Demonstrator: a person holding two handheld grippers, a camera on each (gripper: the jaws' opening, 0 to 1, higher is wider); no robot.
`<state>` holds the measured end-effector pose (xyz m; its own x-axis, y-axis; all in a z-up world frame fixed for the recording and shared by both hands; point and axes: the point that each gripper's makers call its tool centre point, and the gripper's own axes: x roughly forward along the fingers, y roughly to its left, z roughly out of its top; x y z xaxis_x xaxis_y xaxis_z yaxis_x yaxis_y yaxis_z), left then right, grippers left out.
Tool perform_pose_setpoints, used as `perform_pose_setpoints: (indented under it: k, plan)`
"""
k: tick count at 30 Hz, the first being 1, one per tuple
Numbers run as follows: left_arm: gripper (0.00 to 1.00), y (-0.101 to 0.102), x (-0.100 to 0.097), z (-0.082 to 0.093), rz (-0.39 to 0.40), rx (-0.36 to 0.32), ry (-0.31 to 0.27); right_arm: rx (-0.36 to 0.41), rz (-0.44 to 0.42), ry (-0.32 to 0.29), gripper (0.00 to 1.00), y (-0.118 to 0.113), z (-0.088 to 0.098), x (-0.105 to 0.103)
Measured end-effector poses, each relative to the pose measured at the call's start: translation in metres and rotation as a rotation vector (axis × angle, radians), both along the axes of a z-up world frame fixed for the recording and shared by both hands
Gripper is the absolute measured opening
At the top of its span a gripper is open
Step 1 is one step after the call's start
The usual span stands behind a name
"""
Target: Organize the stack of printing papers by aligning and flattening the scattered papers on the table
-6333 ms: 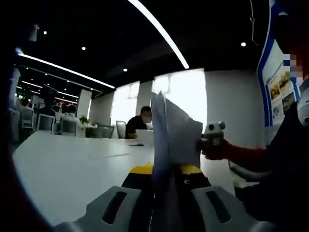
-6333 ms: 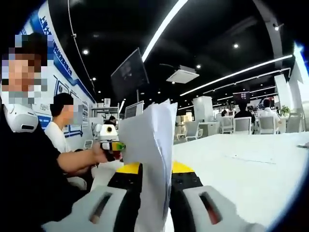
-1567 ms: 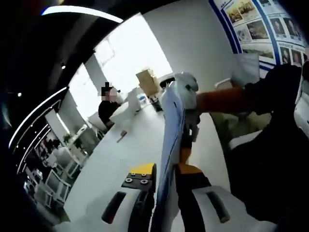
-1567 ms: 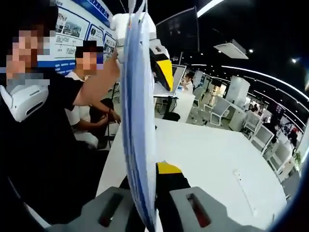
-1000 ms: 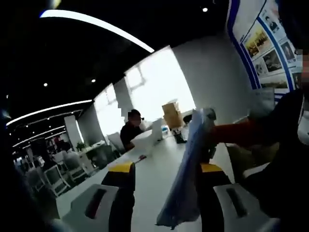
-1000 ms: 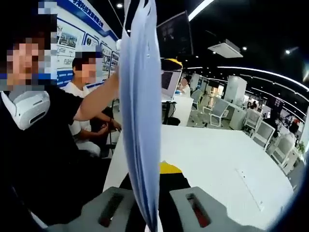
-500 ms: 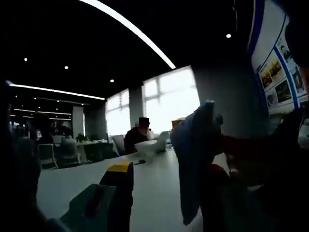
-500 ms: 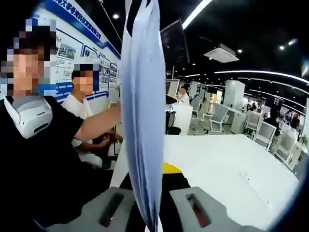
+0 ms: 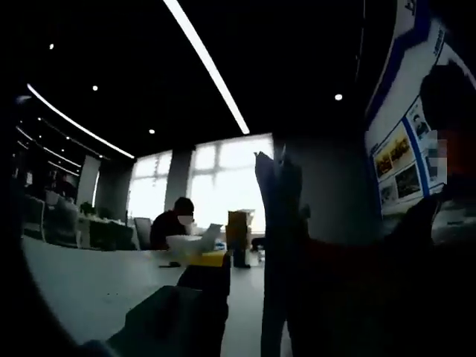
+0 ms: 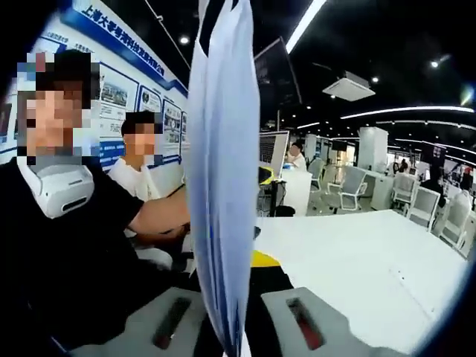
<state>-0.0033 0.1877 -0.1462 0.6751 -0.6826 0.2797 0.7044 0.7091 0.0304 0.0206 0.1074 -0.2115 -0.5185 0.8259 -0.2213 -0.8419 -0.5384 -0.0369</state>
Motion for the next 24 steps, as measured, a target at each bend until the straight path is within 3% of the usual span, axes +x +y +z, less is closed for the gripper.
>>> perform_pose_setpoints:
  k: [1, 2, 4, 7, 11, 19, 24]
  plan:
    - [0.12, -0.006, -0.003, -0.001, -0.021, 0.026, -0.011, 0.002, 0.003, 0.005, 0.00, 0.000, -0.001, -0.001]
    - [0.06, -0.010, -0.006, -0.002, -0.036, 0.052, -0.016, 0.005, 0.000, 0.011, 0.00, 0.001, -0.002, -0.001]
    - [0.06, -0.013, -0.003, 0.004, -0.010, 0.040, -0.016, 0.021, -0.010, 0.044, 0.00, 0.003, -0.001, 0.001]
    - [0.05, -0.006, 0.005, 0.000, 0.054, 0.039, 0.056, 0.046, -0.051, 0.078, 0.00, 0.009, -0.007, 0.005]
    - [0.05, -0.004, 0.011, -0.005, 0.103, 0.079, 0.073, 0.054, -0.075, 0.101, 0.00, 0.012, -0.013, 0.010]
    - [0.05, 0.011, 0.011, -0.011, 0.149, 0.087, 0.094, 0.082, -0.150, 0.100, 0.00, 0.005, -0.013, 0.031]
    - [0.05, 0.014, 0.013, -0.018, 0.179, 0.113, 0.117, 0.100, -0.182, 0.079, 0.00, 0.005, -0.016, 0.028]
